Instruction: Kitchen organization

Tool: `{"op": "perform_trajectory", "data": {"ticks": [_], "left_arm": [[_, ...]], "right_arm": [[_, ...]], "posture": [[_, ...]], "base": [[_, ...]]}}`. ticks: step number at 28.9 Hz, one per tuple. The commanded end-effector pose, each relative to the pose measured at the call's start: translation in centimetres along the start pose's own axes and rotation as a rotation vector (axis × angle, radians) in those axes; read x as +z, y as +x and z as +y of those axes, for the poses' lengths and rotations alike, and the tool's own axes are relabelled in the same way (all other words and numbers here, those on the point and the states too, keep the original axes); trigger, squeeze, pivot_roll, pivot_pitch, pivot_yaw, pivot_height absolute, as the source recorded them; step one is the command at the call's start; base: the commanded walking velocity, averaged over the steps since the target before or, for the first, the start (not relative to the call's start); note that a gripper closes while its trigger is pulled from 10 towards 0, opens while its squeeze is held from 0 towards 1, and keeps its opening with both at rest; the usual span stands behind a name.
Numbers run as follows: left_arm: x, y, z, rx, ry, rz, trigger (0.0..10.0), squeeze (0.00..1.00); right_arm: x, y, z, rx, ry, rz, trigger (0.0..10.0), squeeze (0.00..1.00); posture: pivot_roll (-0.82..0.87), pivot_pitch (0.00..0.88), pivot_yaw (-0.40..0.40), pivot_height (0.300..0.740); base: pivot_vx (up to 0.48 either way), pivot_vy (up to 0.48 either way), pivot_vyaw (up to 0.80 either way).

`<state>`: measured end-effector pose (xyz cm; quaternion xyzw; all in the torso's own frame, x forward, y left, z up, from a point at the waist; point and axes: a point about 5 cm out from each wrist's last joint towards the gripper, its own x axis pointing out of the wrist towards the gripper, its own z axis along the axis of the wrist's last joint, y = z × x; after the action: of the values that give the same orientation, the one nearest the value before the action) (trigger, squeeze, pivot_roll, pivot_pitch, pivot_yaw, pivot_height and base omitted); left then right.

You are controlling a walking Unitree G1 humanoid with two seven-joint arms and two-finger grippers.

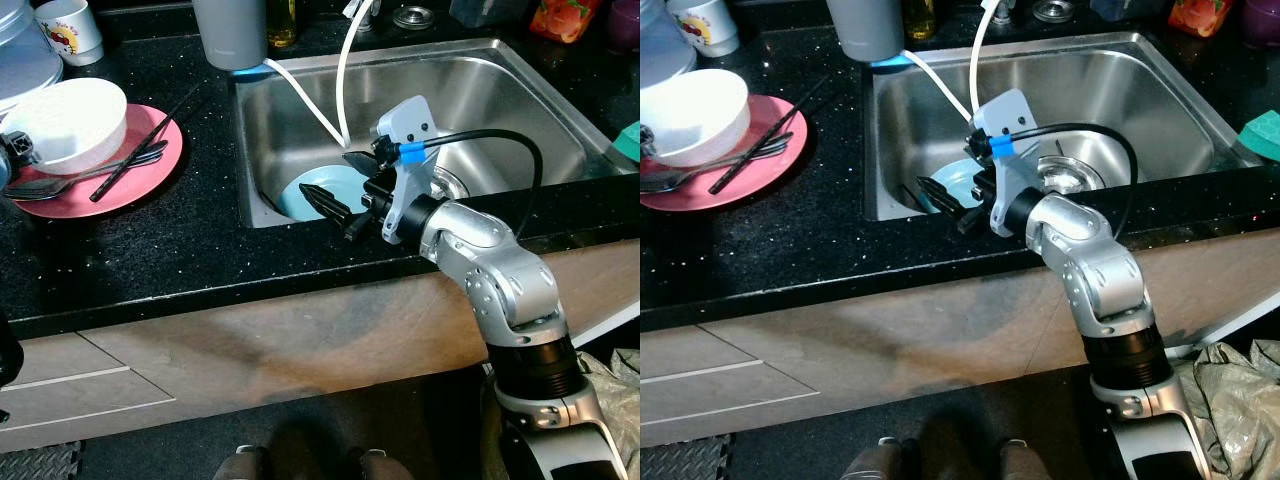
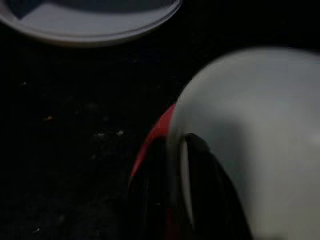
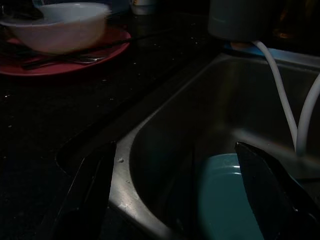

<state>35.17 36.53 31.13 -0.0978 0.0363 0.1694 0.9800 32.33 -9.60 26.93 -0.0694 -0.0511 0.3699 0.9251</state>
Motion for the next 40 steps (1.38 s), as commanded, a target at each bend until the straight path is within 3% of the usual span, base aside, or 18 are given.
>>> {"op": "perform_trajectory", "data": {"ticks": [1, 8, 11, 13, 14, 15, 17, 22, 24, 25, 27, 28, 29, 31, 40], "left_arm": [[-0.6, 0.1, 0.0, 0.002, 0.000, 0.030, 0.0, 0.00], [-0.2, 0.0, 0.0, 0.012, -0.006, 0.006, 0.0, 0.00], [1.0, -0.1, -0.7, 0.010, 0.027, -0.101, 0.0, 0.00], [2.7, -0.4, -2.4, -0.082, 0.014, -0.278, 0.0, 0.00], [2.7, -0.4, -2.4, -0.082, 0.014, -0.278, 0.0, 0.00], [3.9, -1.1, -4.7, -0.224, -0.074, -0.430, 0.0, 0.00], [4.2, -1.7, -6.3, -0.305, -0.152, -0.526, 0.0, 0.00], [3.1, -1.9, -8.5, -0.418, -0.189, -0.521, 0.0, 0.00], [2.2, -2.2, -10.4, -0.507, -0.186, -0.514, 0.0, 0.00], [2.2, -2.2, -10.4, -0.507, -0.186, -0.514, 0.0, 0.00], [0.5, -2.8, -13.1, -0.609, -0.136, -0.505, 0.0, 0.00], [-0.4, -3.1, -14.2, -0.643, -0.090, -0.513, 0.0, 0.00], [-0.8, -3.5, -14.9, -0.657, -0.034, -0.553, 0.0, 0.00], [-1.2, -4.4, -16.0, -0.683, 0.043, -0.631, 0.0, 0.00], [-2.4, -5.8, -18.8, -0.777, 0.094, -0.666, 0.0, 0.00]], "right_arm": [[0.4, 0.0, -0.1, 0.001, -0.006, -0.017, 10.0, 0.00], [0.4, 0.0, -0.1, -0.002, -0.008, -0.020, 10.0, 0.00], [0.5, 0.0, -0.2, -0.006, -0.013, -0.023, 10.0, 0.00], [0.6, 0.0, -0.3, -0.012, -0.016, -0.032, 10.0, 0.00], [0.6, 0.0, -0.3, -0.012, -0.016, -0.032, 10.0, 0.00], [0.8, 0.0, -0.4, -0.024, -0.017, -0.049, 10.0, 0.00], [1.1, 0.1, -0.5, -0.040, -0.016, -0.068, 10.0, 0.00], [1.4, 0.1, -0.7, -0.066, 0.002, -0.101, 10.0, 0.00], [1.8, 0.1, -0.9, -0.099, 0.021, -0.129, 10.0, 0.00], [1.8, 0.1, -0.9, -0.099, 0.021, -0.129, 10.0, 0.00], [2.2, 0.1, -1.4, -0.152, 0.063, -0.167, 10.0, 0.00], [2.4, 0.1, -1.6, -0.176, 0.092, -0.184, 10.0, 0.13], [2.5, 0.1, -1.8, -0.193, 0.116, -0.197, 10.0, 1.00], [2.7, 0.0, -2.0, -0.214, 0.161, -0.223, 10.0, 1.00], [2.8, 0.3, -1.3, -0.173, 0.231, -0.244, 10.0, 1.00]], "posture": [[0.01, 0.204, 0.024, 0.740], [0.01, 0.205, 0.025, 0.740], [0.01, 0.205, 0.024, 0.740], [0.01, 0.205, 0.024, 0.740], [0.01, 0.205, 0.024, 0.740], [0.01, 0.205, 0.027, 0.740], [0.01, 0.204, 0.028, 0.740], [0.01, 0.203, 0.028, 0.740], [0.00, 0.202, 0.031, 0.740], [0.00, 0.202, 0.031, 0.740], [0.00, 0.203, 0.031, 0.740], [0.00, 0.203, 0.032, 0.740], [0.00, 0.203, 0.032, 0.740], [0.00, 0.203, 0.033, 0.740], [0.00, 0.195, 0.038, 0.740]], "base": [[0.000, 0.000, 0.00], [0.000, 0.000, 0.00], [0.000, 0.000, 0.00], [0.000, 0.000, 0.00], [0.000, 0.000, 0.00], [0.000, 0.000, 0.00], [0.000, 0.000, 0.00], [0.000, 0.000, 0.00], [0.000, 0.000, 0.00], [0.000, 0.000, 0.00], [0.000, 0.000, 0.00], [0.000, 0.000, 0.00], [0.000, 0.000, 0.00], [0.000, 0.000, 0.00], [0.000, 0.000, 0.00]]}}
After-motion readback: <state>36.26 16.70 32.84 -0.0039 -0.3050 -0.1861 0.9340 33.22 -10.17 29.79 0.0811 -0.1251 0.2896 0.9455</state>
